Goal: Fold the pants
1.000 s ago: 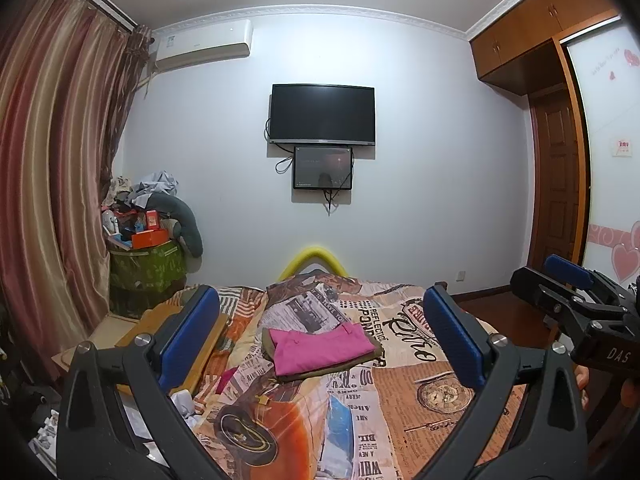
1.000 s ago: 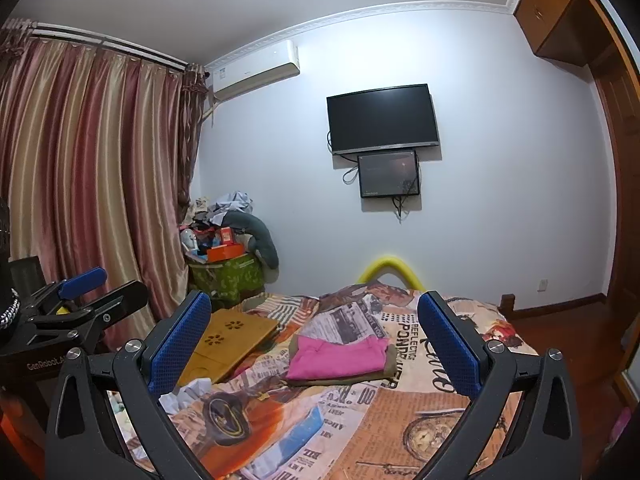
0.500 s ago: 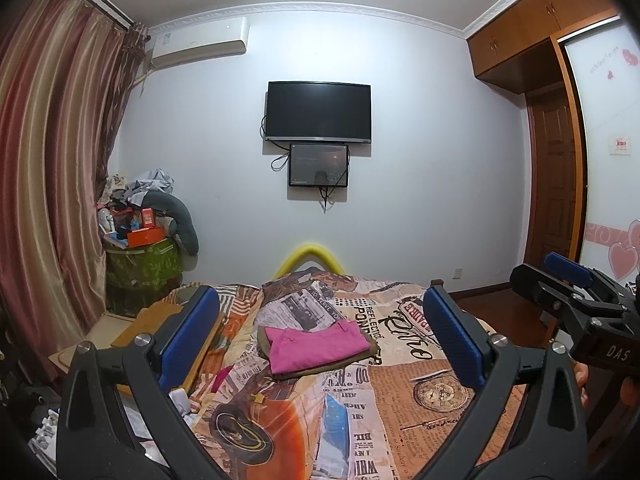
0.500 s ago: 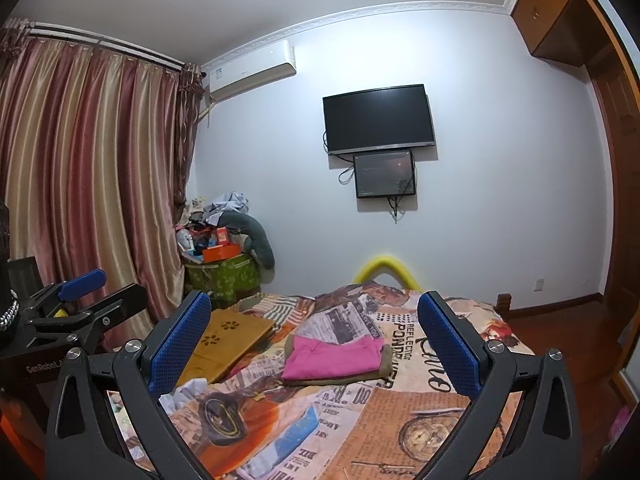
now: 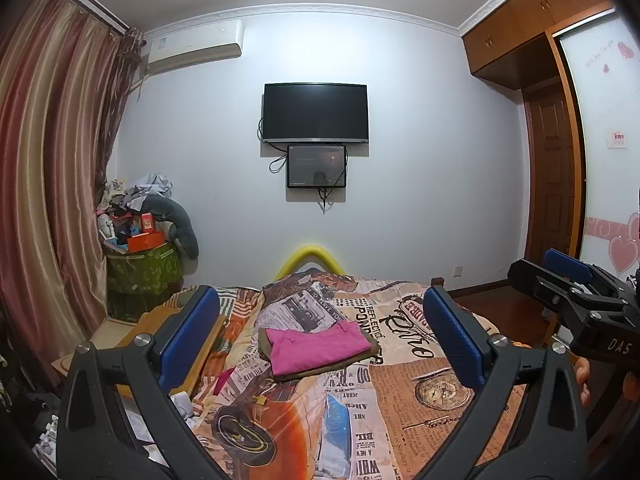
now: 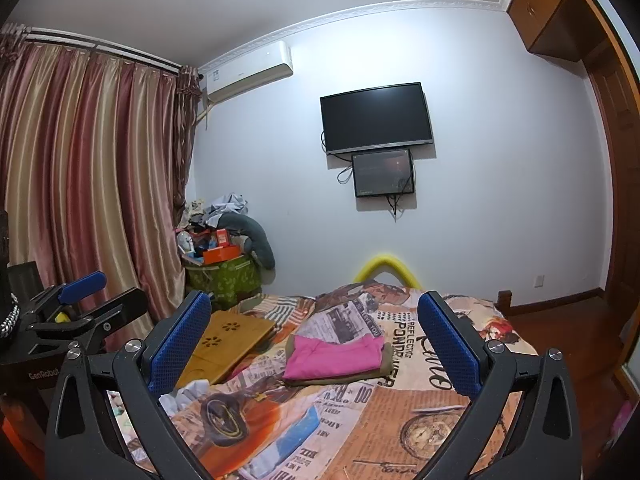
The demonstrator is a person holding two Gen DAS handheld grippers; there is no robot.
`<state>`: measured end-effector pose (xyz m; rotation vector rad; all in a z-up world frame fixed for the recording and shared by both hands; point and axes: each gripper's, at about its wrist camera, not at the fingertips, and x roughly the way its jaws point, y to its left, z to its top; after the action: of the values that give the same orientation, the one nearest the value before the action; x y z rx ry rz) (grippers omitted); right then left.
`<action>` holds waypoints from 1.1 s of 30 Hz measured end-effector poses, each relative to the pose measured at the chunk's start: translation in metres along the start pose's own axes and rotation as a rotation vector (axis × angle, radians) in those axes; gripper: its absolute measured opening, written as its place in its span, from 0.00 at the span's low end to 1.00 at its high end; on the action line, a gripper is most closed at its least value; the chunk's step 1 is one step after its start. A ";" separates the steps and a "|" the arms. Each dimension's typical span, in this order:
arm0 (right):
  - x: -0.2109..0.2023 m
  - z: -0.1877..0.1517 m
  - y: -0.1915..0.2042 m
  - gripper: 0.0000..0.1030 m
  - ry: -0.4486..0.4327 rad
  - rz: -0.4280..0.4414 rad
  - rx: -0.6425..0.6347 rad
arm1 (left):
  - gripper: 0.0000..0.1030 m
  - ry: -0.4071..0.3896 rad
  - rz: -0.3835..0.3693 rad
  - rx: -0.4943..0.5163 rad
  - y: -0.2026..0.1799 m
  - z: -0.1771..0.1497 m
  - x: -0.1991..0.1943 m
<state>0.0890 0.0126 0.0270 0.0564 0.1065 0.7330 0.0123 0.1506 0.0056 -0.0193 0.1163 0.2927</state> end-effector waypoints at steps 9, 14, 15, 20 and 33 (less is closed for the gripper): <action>0.001 -0.002 0.000 1.00 0.010 0.002 -0.005 | 1.00 0.019 -0.020 -0.011 0.003 -0.003 0.003; 0.002 -0.002 -0.001 1.00 0.011 0.003 -0.004 | 1.00 0.023 -0.031 -0.010 0.003 -0.003 0.004; 0.001 -0.002 -0.001 1.00 0.012 0.003 -0.004 | 1.00 0.022 -0.029 -0.009 0.003 -0.003 0.004; 0.001 -0.002 -0.001 1.00 0.011 0.004 -0.004 | 1.00 0.028 -0.037 -0.005 0.004 -0.003 0.006; 0.003 0.000 0.000 1.00 0.015 0.005 -0.007 | 1.00 0.034 -0.052 -0.001 0.004 -0.006 0.008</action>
<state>0.0914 0.0148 0.0269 0.0445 0.1177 0.7385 0.0177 0.1563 -0.0012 -0.0286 0.1493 0.2403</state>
